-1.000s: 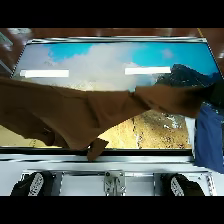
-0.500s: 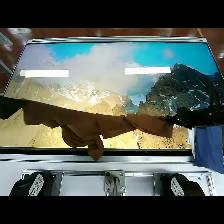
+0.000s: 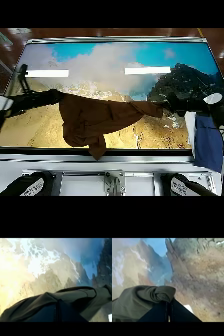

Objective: Fold the shirts.

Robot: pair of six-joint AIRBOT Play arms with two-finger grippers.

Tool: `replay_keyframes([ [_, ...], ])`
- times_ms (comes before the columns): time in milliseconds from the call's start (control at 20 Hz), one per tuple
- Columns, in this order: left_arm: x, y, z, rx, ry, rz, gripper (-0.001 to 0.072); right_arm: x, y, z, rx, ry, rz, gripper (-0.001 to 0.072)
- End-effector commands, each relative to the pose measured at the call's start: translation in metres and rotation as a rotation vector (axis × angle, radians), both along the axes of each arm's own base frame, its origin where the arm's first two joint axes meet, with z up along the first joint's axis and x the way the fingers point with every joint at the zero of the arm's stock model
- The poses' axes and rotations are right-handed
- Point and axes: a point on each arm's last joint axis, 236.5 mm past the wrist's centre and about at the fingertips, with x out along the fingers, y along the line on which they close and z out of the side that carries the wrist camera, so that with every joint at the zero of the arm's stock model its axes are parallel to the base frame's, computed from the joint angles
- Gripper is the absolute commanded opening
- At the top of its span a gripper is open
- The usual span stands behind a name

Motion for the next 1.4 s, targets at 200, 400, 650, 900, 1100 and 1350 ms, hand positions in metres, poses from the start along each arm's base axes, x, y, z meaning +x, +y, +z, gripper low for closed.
replay_keyframes([
  [200, 0.074, -0.016, -0.071, -0.092, 0.070, 0.175, 0.0037, 0.051, -0.028, -0.032, 0.012, -0.081, -0.196, 0.0066],
  [400, 0.058, -0.016, -0.072, -0.126, 0.157, 0.089, 0.0720, 0.045, -0.014, -0.019, -0.007, -0.118, -0.062, 0.0675],
  [650, -0.026, 0.098, -0.043, -0.137, 0.517, -0.032, 0.0427, 0.002, -0.026, 0.044, -0.131, -0.146, 0.213, 0.0674],
  [900, -0.126, 0.117, -0.095, -0.131, 0.763, 0.012, 0.0535, -0.066, 0.027, 0.002, -0.042, 0.063, 0.425, 0.0675],
  [1100, -0.186, 0.055, -0.146, -0.267, 0.858, -0.084, 0.0689, -0.053, 0.054, -0.012, -0.049, 0.022, 0.399, 0.0674],
  [1350, -0.203, 0.015, -0.175, -0.283, 0.863, -0.112, 0.0667, -0.043, 0.081, -0.029, 0.063, 0.058, 0.366, 0.0675],
])
